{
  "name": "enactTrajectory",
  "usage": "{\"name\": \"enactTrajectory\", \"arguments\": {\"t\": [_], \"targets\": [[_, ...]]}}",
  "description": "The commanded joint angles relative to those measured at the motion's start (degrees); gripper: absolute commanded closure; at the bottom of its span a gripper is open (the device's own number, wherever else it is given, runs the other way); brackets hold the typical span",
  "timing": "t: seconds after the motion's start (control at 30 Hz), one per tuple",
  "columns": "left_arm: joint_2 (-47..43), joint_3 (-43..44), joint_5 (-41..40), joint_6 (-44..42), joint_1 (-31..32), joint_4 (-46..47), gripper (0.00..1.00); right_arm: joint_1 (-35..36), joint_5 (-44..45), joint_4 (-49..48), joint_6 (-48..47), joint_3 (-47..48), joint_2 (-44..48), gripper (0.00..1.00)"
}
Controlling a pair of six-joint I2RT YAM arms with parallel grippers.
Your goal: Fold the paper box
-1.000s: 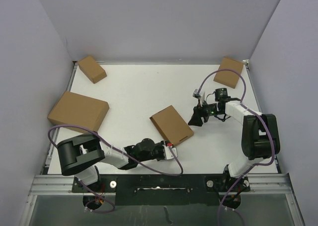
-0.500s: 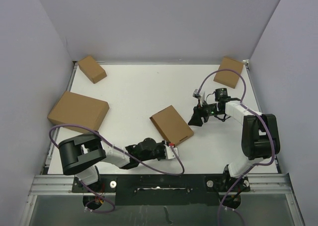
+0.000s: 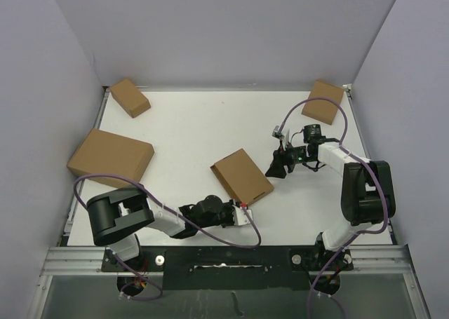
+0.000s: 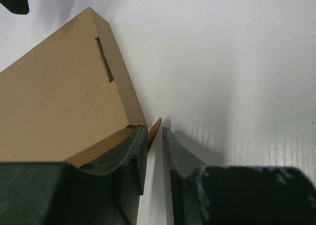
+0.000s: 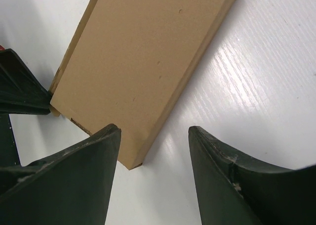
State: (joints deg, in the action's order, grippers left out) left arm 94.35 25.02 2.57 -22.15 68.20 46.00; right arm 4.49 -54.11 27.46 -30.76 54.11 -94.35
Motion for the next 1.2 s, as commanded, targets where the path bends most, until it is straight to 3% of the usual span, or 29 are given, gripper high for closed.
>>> {"name": "enactTrajectory", "arguments": {"t": [0.0,0.4,0.73,1.17], "targets": [[1.36,2.14,-0.10,-0.57,0.26,1.11,0.83,0.07,-2.73,-0.74,0.68,1.00,0.35,0.42],[0.75,1.79,-1.82,0.57,0.17,1.19,1.00,-0.03,-4.86,0.93,2.05,2.03,-1.53,0.41],[0.49,1.61,-2.33,3.29,-0.47,1.94,1.00,0.75,-3.87,4.75,2.16,4.10,-6.39,0.42],[-0.81,0.50,-2.57,8.54,-2.10,3.04,1.00,1.80,1.28,7.07,2.07,6.09,-8.95,0.58]]}}
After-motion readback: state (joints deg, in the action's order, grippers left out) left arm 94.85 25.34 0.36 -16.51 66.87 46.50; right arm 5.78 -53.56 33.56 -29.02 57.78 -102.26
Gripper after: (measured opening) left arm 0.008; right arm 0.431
